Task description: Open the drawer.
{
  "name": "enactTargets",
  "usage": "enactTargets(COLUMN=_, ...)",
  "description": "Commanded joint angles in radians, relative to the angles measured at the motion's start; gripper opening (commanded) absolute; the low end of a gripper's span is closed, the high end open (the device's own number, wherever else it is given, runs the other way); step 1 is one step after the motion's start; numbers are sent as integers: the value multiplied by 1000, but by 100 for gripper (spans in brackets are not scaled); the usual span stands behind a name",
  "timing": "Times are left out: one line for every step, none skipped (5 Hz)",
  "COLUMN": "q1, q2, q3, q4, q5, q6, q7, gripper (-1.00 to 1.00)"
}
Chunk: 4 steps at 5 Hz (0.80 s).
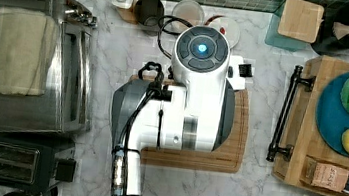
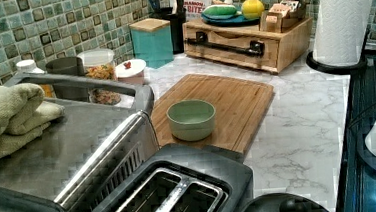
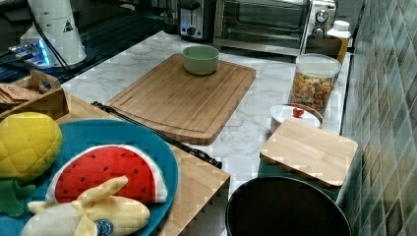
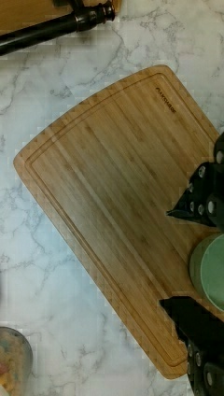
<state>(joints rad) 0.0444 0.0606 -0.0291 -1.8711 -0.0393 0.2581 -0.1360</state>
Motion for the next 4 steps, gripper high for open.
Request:
enactTargets(q1=-4, q2=0, q3=-4, q4=-8, q5=-7, q6=9, q7=-1, gripper=100)
enactTargets(q1=-4, q2=0, q3=-4, q4=-8, q5=-7, q6=9, q7=-1, gripper=100)
enactTargets(q1=-28, q2=-26, q3=-26, q4=-125, q5=-44, q6=153, q7=-111, gripper=100)
enactTargets(q1=-73, q2=-40, q3=-63, q4=-228, q5=-56, q6=298, q7=-302, gripper=100)
